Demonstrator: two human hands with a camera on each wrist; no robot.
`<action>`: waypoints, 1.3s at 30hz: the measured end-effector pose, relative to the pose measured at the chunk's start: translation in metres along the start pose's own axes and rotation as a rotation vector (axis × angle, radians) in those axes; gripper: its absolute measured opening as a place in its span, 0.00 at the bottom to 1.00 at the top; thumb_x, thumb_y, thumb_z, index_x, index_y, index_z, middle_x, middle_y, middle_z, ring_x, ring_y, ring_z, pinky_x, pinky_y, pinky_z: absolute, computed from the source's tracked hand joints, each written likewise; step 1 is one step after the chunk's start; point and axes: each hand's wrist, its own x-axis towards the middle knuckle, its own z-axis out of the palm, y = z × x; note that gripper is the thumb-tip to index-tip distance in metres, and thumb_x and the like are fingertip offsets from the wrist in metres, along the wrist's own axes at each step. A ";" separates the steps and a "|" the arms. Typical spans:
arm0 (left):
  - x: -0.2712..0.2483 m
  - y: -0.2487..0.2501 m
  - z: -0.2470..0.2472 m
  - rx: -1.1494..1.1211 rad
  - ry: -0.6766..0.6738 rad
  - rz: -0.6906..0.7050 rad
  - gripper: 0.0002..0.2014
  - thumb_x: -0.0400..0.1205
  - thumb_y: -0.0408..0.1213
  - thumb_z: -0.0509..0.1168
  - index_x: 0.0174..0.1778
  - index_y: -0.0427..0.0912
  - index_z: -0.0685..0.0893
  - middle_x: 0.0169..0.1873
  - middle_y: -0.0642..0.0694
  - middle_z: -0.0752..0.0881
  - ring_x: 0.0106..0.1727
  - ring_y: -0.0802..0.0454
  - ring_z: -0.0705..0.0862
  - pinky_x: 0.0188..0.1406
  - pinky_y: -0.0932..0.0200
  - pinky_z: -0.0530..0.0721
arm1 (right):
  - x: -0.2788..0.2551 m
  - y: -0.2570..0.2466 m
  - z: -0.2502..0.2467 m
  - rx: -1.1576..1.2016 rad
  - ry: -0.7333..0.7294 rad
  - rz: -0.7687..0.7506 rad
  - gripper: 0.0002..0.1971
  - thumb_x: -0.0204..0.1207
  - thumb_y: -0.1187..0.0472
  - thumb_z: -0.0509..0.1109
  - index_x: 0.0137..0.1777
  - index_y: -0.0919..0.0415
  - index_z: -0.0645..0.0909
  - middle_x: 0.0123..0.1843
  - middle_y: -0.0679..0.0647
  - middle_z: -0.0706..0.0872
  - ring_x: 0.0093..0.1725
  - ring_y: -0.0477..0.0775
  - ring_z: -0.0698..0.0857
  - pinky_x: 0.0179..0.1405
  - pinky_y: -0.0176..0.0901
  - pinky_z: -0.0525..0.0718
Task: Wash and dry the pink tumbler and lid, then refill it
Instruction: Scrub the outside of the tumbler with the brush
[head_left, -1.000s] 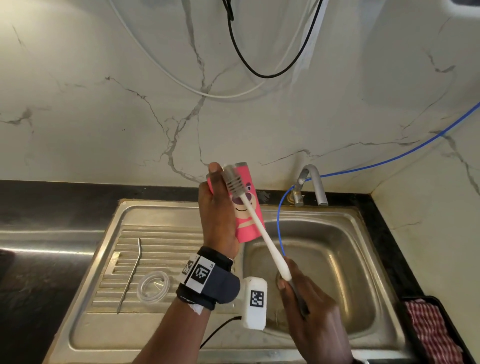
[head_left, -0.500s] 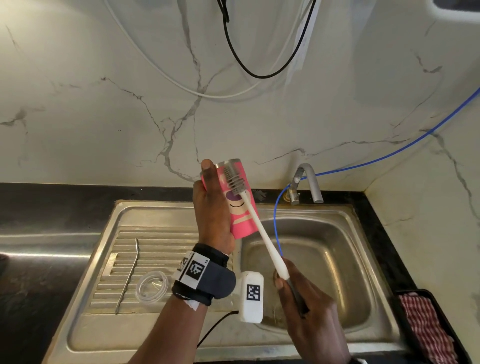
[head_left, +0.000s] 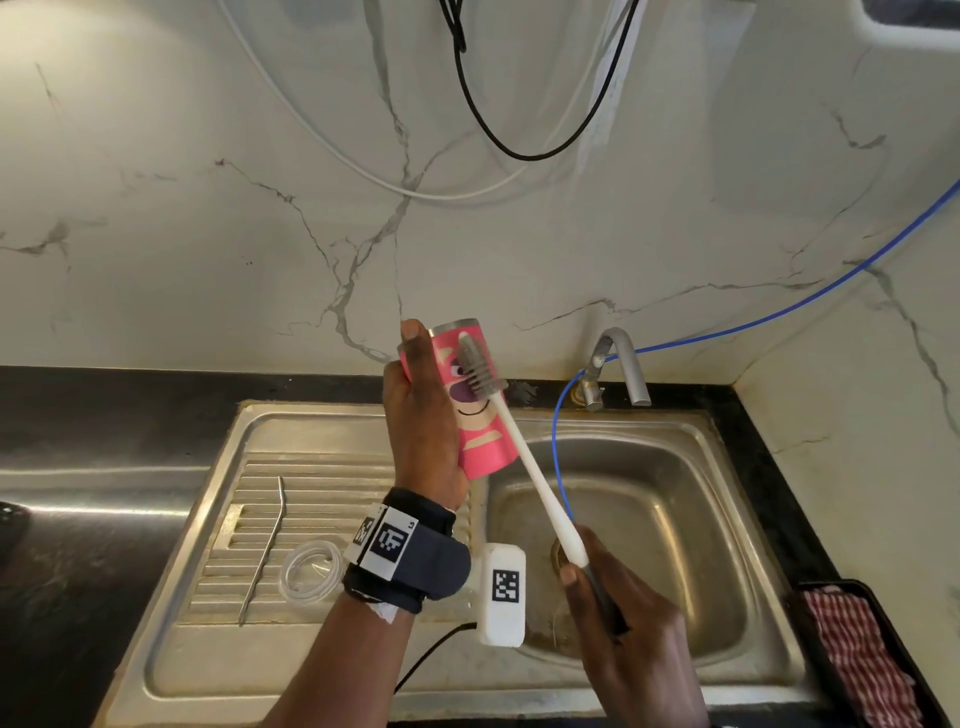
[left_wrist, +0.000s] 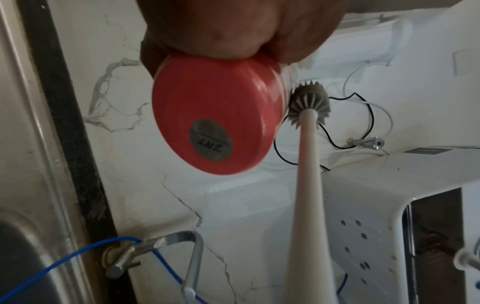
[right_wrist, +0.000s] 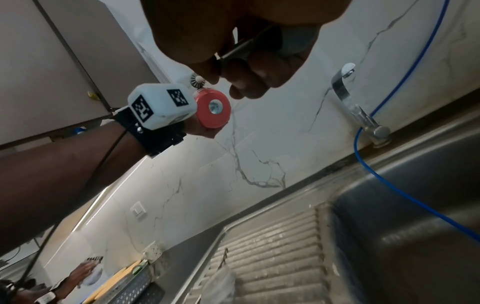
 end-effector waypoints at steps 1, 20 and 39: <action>-0.005 -0.002 0.002 0.011 -0.012 0.000 0.43 0.75 0.74 0.60 0.71 0.40 0.78 0.53 0.35 0.92 0.46 0.40 0.96 0.55 0.30 0.94 | 0.006 0.000 0.002 -0.013 0.016 -0.005 0.22 0.81 0.56 0.74 0.76 0.48 0.84 0.38 0.36 0.84 0.30 0.36 0.81 0.34 0.25 0.77; 0.000 0.003 0.001 0.044 -0.006 -0.075 0.37 0.81 0.77 0.60 0.72 0.49 0.76 0.62 0.37 0.89 0.55 0.39 0.95 0.58 0.31 0.94 | -0.005 0.005 0.006 -0.044 -0.044 -0.076 0.22 0.83 0.52 0.73 0.77 0.50 0.83 0.45 0.27 0.83 0.36 0.31 0.83 0.39 0.23 0.78; 0.008 0.005 -0.004 0.013 0.118 -0.057 0.27 0.86 0.74 0.57 0.68 0.55 0.73 0.60 0.44 0.89 0.53 0.45 0.94 0.57 0.38 0.93 | -0.027 0.011 -0.016 -0.059 -0.120 -0.022 0.23 0.80 0.57 0.75 0.75 0.43 0.84 0.43 0.34 0.86 0.34 0.37 0.86 0.37 0.24 0.80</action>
